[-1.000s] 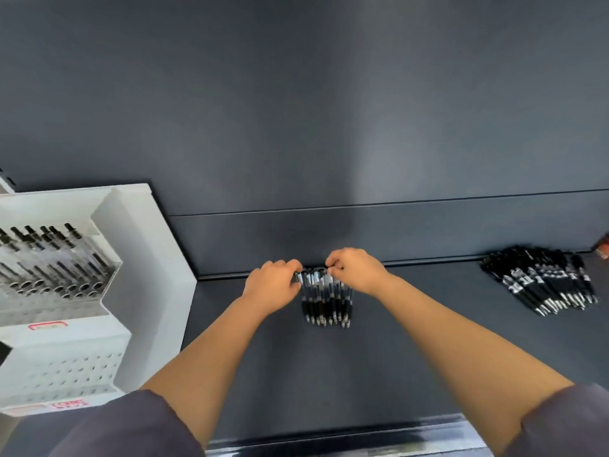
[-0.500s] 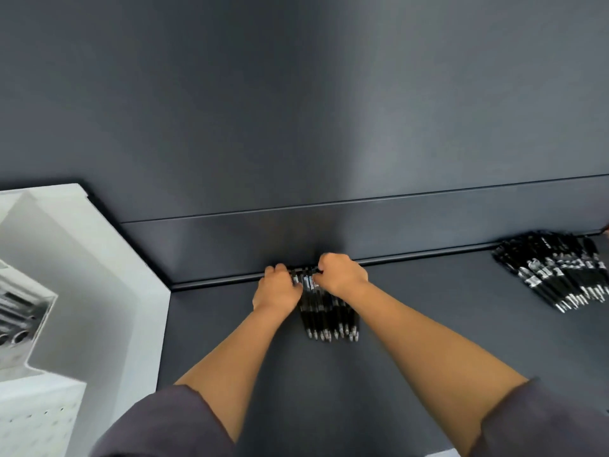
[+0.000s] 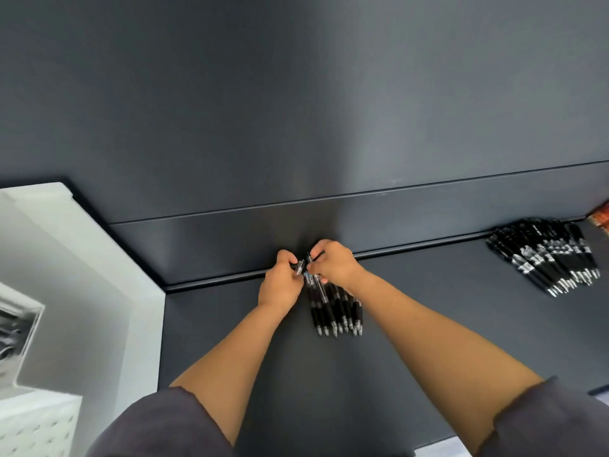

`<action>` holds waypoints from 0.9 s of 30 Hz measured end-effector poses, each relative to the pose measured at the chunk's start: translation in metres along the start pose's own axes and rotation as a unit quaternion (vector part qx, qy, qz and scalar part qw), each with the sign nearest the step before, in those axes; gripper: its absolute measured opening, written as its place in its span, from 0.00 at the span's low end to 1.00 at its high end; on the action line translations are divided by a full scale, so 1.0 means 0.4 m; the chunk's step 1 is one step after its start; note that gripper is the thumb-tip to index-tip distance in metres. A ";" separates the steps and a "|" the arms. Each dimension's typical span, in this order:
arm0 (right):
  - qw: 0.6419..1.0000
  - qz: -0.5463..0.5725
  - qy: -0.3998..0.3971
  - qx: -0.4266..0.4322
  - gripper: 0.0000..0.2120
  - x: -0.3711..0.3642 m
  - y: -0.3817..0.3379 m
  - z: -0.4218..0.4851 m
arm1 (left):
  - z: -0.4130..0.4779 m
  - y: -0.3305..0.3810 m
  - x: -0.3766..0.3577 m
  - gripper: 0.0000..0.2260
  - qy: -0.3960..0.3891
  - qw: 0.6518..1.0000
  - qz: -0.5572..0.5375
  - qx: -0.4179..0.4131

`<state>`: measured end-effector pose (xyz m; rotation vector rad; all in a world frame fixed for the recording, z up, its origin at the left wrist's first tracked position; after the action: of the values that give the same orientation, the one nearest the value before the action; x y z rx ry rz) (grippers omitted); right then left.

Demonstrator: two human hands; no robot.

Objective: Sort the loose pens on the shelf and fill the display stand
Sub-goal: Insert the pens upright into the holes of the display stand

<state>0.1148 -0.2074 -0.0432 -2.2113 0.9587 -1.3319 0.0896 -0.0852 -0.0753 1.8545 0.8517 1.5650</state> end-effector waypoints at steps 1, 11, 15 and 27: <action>0.999 0.042 -0.017 0.001 0.09 0.007 -0.001 -0.012 | -0.006 0.005 0.004 0.12 -0.004 0.999 -0.032 -0.008; 0.988 0.122 -0.026 0.093 0.08 0.037 -0.037 -0.171 | -0.148 0.071 0.091 0.12 0.089 0.990 -0.068 -0.084; 0.979 0.125 -0.031 0.157 0.09 0.027 -0.045 -0.258 | -0.253 0.095 0.119 0.10 0.125 0.986 -0.079 -0.083; 0.939 0.136 -0.054 0.312 0.05 -0.129 -0.284 -0.510 | -0.570 0.053 0.411 0.09 0.327 0.943 0.012 -0.068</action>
<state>-0.0406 -0.0872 0.0932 -1.5858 0.6484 -1.1630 -0.1140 0.0314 0.0808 1.2474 0.9601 2.2393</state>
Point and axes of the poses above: each hand's wrist, its own z-axis towards the middle knuckle, its own x-axis out of the back of the hand, y = z × x, the point moved 2 cm from there along z, towards the middle knuckle, and after that the axes turned 7 degrees about -x, right-handed, at the moved point
